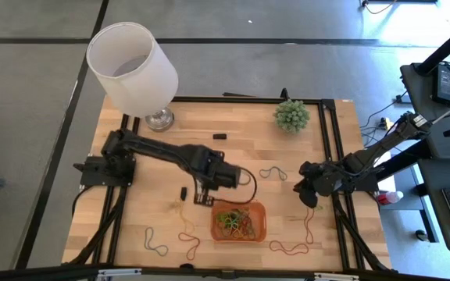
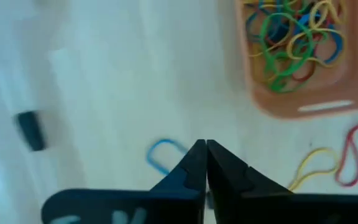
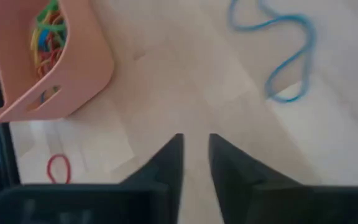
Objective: Pick and place rubber bands into bin
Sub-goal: Put the red rubber band into the orange bin
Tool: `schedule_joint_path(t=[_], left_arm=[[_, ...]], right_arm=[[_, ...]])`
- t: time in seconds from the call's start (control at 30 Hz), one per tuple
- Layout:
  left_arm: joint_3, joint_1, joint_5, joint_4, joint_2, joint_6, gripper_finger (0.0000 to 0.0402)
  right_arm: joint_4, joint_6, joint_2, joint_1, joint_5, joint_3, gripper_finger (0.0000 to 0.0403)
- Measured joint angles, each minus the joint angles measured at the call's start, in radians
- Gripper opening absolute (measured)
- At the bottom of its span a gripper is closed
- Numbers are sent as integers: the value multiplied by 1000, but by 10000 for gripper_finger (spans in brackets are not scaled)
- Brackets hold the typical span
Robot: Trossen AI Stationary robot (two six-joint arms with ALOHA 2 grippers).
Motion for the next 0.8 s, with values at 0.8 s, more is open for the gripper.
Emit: schedule_joint_path(t=[0.8], left_arm=[[-1074,95,150,481,-873,-118,3]], right_arm=[[-244,695,666,112,-335,430,25]])
